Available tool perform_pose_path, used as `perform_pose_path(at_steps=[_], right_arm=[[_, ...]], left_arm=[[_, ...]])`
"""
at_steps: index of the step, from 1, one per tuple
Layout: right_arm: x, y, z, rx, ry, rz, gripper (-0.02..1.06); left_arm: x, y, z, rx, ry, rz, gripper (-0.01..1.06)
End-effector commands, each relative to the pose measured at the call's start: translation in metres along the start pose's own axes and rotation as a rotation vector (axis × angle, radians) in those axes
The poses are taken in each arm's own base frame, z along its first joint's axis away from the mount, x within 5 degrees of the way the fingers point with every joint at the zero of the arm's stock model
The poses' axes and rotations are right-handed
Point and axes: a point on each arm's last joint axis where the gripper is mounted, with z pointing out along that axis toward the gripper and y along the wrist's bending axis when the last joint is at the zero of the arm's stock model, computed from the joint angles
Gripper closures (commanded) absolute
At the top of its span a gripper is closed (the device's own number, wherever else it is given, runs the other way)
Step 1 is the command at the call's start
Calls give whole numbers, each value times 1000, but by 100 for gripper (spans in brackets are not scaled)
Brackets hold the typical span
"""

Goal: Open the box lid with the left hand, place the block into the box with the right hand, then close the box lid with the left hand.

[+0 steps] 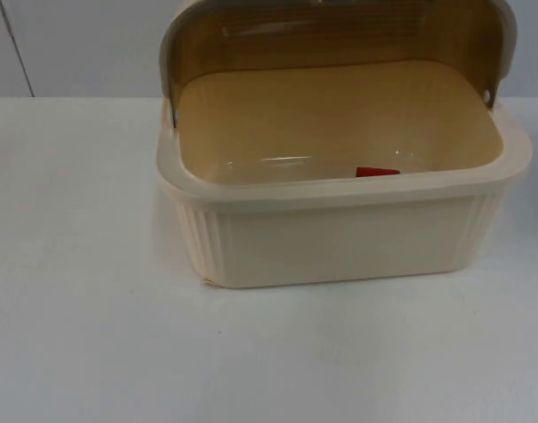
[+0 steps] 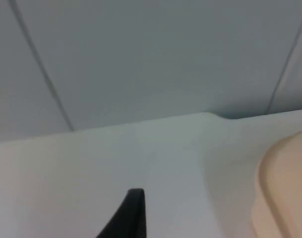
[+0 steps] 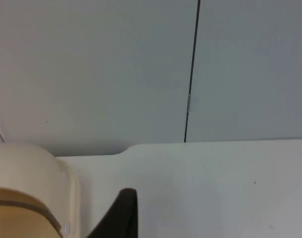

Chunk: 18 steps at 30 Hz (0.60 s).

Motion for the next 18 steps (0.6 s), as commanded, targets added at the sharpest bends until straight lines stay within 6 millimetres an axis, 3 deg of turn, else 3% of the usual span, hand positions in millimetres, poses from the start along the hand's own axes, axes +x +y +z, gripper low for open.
perform_pose_path(at_steps=[1,3,7,8,13,18], right_arm=[[-2,-1,-8,2,-11,6,1],[-2,-1,-11,7,-17,0,1],[-3,-2,-19,10,-28,-3,1],[-3,-2,-19,10,-28,-3,1],[-4,-2,-25,11,-37,-2,1],[-3,-2,-25,11,-33,-2,1]], left_arm=[[-11,-17,7,47,-9,58,1],[-16,-28,13,70,-16,108,1],[-29,-69,33,122,-65,482,1],[-29,-69,33,122,-65,482,1],[-32,-114,60,104,-189,1045,1],[-31,-143,77,90,-345,1244,2]])
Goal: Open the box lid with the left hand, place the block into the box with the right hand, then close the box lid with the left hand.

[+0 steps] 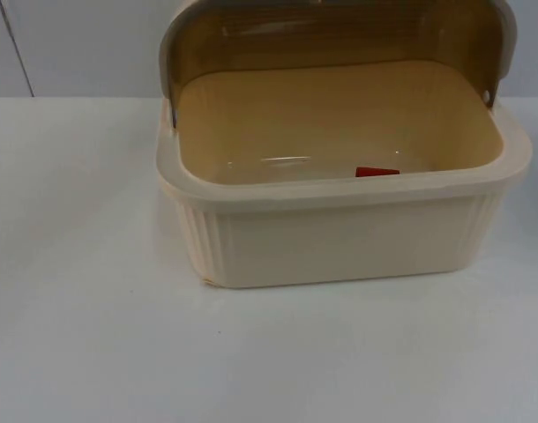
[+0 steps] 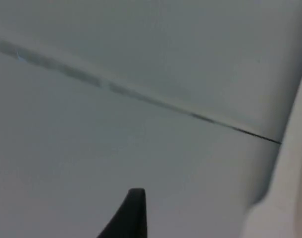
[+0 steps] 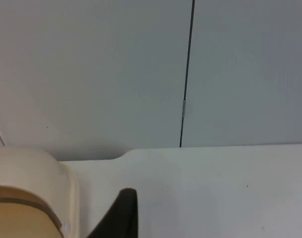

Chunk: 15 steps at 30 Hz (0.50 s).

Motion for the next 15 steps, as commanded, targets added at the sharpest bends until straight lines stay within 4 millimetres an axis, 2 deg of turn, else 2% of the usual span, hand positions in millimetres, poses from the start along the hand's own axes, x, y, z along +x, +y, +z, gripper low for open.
perform_pose_path(at_steps=[1,2,4,6,9,10,11,12,15], right_arm=[[-1,-1,-3,4,-7,2,1],[-1,-1,-3,4,-7,2,1],[-2,-1,-3,6,-7,0,1],[-2,-1,-3,6,-13,0,1],[-3,-1,-3,6,-23,-1,1],[-3,-1,-3,6,-23,-1,1],[-3,-1,-3,6,-23,-1,1],[-3,-1,-3,7,-23,-2,1],[-3,-2,-3,12,-26,-10,1]], left_arm=[[-17,-5,13,-68,-98,136,3],[-17,-5,13,-68,-98,136,3],[-22,-12,19,-70,-127,146,12],[-24,-18,25,-55,-132,147,28],[-26,-21,27,-51,-153,110,60],[-26,-21,27,-51,-153,110,60],[-28,-20,26,-60,-169,99,70],[-29,-20,26,-67,-178,96,75],[-30,-19,26,-77,-194,78,101]])
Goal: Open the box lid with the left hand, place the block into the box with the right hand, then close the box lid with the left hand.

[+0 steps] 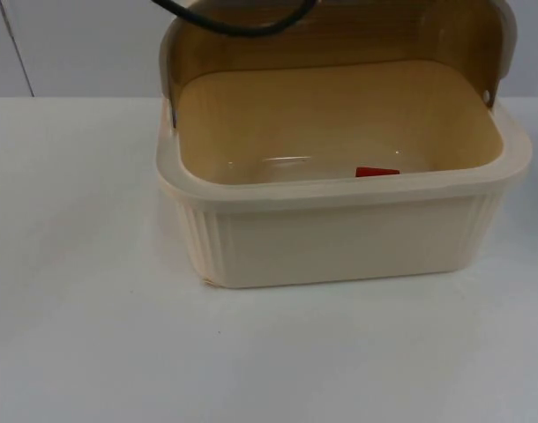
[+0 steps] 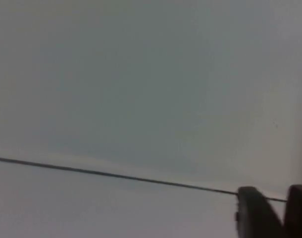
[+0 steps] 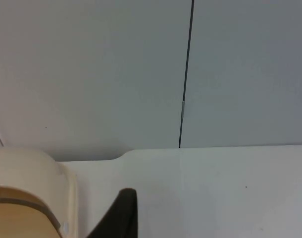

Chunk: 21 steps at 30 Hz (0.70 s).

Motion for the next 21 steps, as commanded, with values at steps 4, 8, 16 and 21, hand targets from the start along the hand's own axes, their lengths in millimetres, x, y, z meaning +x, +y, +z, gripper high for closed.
perform_pose_path(at_steps=[4,8,16,21], right_arm=[[-3,-2,-3,13,-23,-8,1],[-3,-2,-3,13,-23,-8,1],[-3,-2,-3,13,-21,-4,1],[-3,-2,-3,13,-19,-4,1]], left_arm=[[-8,3,-1,-29,-57,-105,105],[-7,2,-1,-17,-48,-130,105],[-3,-21,9,176,37,-230,105],[-9,-29,9,378,-44,-228,105]])
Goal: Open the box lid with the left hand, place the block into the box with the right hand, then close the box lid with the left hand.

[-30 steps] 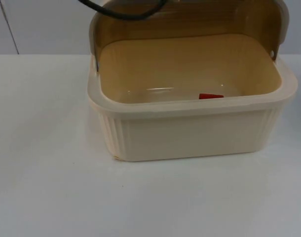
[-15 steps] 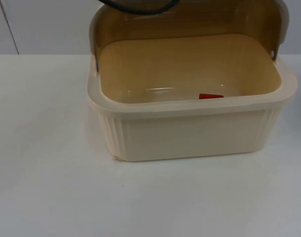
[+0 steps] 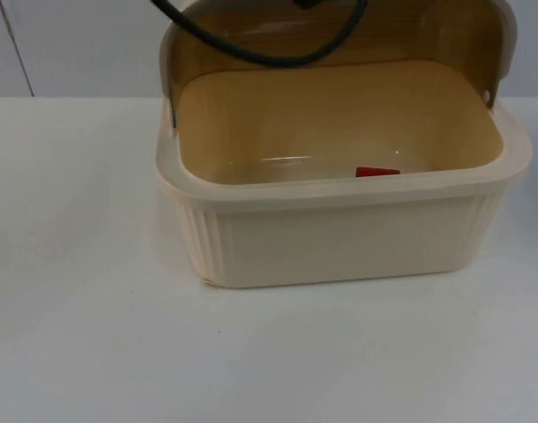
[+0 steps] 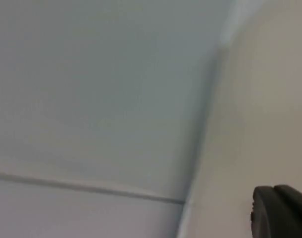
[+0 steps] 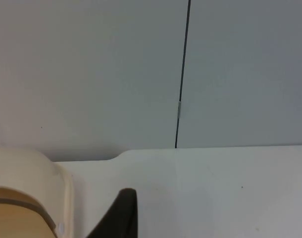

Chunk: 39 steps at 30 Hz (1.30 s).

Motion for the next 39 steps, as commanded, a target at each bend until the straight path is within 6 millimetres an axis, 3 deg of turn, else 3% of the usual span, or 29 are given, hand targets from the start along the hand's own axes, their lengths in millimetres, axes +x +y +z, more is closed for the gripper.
perform_pose_path(at_steps=[1,14,30,39], right_arm=[[-2,-1,-3,5,-14,1,1],[-2,-1,-3,5,-14,8,1],[-2,-1,-3,5,-14,8,1],[-2,-1,-3,5,-12,9,1]], left_arm=[[-5,2,-1,53,-60,-16,105],[4,-4,18,49,-36,-6,105],[-1,-9,9,70,30,-1,105],[-4,-24,11,117,70,16,105]])
